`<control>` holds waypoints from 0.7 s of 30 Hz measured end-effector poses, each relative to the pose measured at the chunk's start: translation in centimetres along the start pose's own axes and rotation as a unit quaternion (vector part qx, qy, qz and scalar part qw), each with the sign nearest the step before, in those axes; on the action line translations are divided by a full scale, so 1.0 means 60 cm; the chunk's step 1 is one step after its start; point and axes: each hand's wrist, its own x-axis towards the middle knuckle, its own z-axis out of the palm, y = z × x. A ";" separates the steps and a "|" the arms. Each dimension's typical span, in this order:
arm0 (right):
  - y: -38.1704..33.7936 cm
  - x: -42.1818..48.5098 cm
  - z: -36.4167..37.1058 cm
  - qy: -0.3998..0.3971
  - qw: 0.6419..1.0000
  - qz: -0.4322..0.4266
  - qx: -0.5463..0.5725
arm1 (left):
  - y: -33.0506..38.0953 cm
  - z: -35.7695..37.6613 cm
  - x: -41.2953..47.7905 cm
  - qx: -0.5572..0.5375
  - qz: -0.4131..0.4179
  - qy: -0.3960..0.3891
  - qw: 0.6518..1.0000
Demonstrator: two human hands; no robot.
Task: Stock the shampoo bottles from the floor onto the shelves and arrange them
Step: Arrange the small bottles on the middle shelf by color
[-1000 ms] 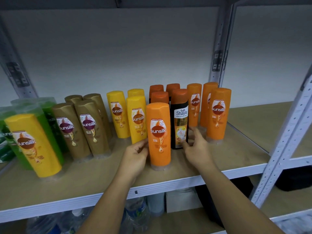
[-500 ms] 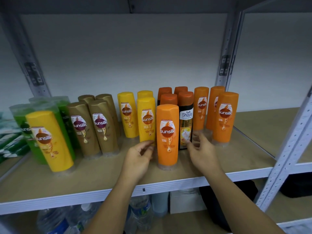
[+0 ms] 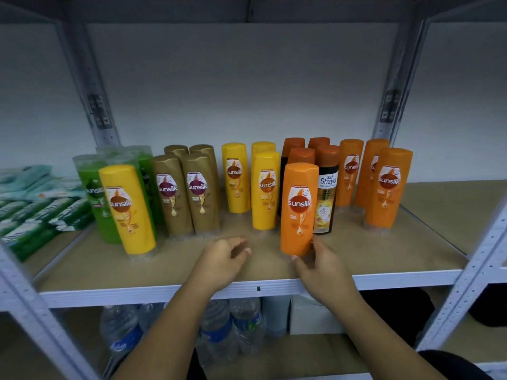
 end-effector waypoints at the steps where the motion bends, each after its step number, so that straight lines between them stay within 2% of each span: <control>1: 0.003 -0.007 0.005 0.011 0.999 -0.008 -0.050 | -0.004 -0.006 -0.006 0.024 0.009 -0.026 0.999; 3: 0.007 -0.025 0.019 0.003 0.985 -0.027 -0.173 | -0.013 -0.017 -0.022 0.072 0.030 -0.069 0.995; 6: -0.005 -0.058 0.031 -0.043 0.951 -0.012 -0.307 | -0.031 -0.039 -0.041 0.113 0.029 -0.080 0.990; 10: -0.044 -0.099 0.054 -0.045 0.959 -0.086 -0.265 | -0.063 -0.076 -0.072 0.134 0.025 -0.075 0.988; 14: -0.090 -0.085 0.096 -0.097 0.951 -0.182 -0.229 | -0.095 -0.111 -0.109 0.128 0.007 -0.051 0.990; 21: -0.148 -0.015 0.139 -0.179 0.928 -0.194 -0.263 | -0.133 -0.173 -0.153 0.142 -0.044 0.036 0.988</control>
